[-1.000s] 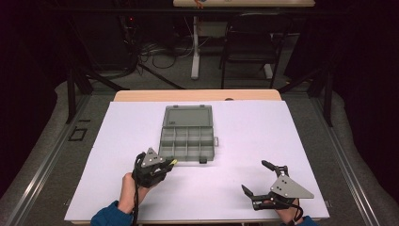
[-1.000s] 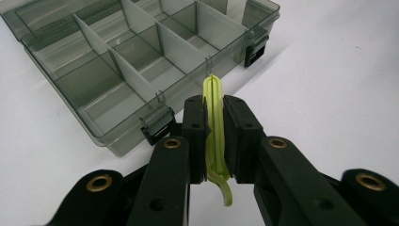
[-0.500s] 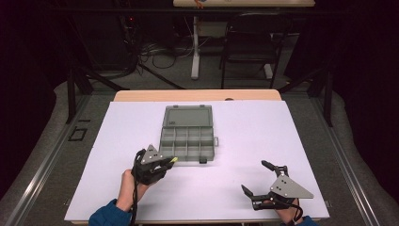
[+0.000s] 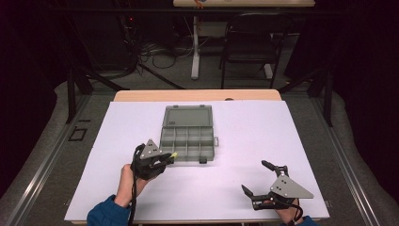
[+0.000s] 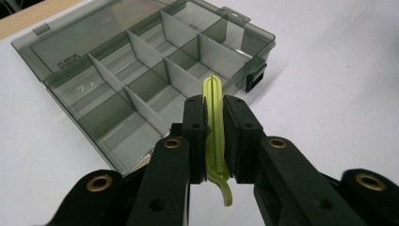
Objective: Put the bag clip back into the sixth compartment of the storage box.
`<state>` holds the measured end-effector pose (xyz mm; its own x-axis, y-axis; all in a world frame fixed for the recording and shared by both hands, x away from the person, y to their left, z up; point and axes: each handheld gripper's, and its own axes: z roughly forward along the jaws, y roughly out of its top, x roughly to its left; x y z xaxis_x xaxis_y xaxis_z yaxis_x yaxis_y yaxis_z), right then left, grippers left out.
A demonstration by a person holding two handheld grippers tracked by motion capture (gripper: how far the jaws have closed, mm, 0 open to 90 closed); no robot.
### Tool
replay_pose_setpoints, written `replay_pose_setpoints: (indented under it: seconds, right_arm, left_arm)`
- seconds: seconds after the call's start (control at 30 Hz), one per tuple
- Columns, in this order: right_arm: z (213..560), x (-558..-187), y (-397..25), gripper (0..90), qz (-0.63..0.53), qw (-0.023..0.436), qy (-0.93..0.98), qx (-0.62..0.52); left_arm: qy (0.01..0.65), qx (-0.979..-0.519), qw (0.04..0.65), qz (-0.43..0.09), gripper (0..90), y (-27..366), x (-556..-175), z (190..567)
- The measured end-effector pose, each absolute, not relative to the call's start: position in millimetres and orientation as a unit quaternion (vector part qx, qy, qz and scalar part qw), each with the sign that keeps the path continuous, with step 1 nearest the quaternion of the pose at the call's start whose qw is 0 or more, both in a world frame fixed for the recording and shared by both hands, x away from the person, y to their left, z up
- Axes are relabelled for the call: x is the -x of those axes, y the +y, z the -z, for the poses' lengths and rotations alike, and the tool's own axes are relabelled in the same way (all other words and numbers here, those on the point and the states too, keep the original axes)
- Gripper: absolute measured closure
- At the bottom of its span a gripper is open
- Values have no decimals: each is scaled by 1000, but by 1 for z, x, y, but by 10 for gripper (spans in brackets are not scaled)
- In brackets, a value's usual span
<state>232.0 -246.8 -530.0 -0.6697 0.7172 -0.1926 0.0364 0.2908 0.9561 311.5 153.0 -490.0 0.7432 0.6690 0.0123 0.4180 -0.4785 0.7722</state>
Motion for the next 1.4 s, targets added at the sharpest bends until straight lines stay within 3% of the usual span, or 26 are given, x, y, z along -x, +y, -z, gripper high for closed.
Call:
replay_pose_setpoints:
  seconds: [1.4]
  right_arm:
    - [530, -232, -247, 2, -538, 316, 739, -255]
  left_arm:
    - [316, -840, 406, -172, 798, 144, -346, 484]
